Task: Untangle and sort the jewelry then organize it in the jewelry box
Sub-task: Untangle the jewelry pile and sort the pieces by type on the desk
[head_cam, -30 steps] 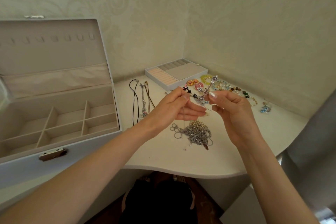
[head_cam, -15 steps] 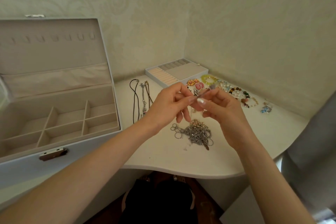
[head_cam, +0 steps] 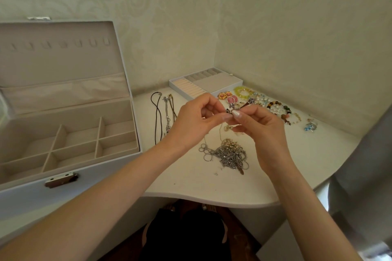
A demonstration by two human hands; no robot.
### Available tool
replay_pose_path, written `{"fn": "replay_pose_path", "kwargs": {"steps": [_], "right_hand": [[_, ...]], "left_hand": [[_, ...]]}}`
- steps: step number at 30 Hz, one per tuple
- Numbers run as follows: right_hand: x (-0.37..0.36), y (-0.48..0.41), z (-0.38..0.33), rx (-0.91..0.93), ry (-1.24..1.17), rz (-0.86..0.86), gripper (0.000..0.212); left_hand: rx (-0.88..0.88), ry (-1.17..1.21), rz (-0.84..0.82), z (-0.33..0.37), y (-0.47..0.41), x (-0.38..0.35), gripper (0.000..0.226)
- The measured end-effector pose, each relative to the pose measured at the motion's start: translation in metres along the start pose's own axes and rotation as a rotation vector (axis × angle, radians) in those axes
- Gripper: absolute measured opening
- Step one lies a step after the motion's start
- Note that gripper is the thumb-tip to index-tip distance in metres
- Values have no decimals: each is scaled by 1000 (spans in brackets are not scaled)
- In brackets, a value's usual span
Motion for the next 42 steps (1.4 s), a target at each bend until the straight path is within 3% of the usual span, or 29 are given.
{"fn": "replay_pose_path", "kwargs": {"steps": [6,14,18,22,28,33,39,42], "right_hand": [[1,0,1,10,29,28,9],[5,2,-5,23,26,-11,4],[6,3,-8,48,35,-9,13],[9,1,-8,73,86,38,4],[19,-3,-5,77,104,129,10],[20,-2,-5,58,1,97,6],[11,1,-4,64,77,5,11],[12,0,-3,73,155,50,16]], "left_hand": [[-72,-75,27,7,2,1,15],[32,65,120,5,-8,13,15],[122,165,75,0,-9,13,13],[92,185,31,4,-7,12,12],[6,96,-44,8,-5,11,11],[99,-56,-113,-8,-3,7,13],[162,8,69,-11,-9,18,13],[132,103,40,-1,-9,15,14]]}}
Point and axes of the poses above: each hand's wrist, its own y-axis away from the middle knuckle, its own x-axis out of the back of the hand, z = x × y, the point moved 8 cm from there along -y, towards the middle knuckle, and after that the axes turned 11 degrees about z, right-handed, at the moved point
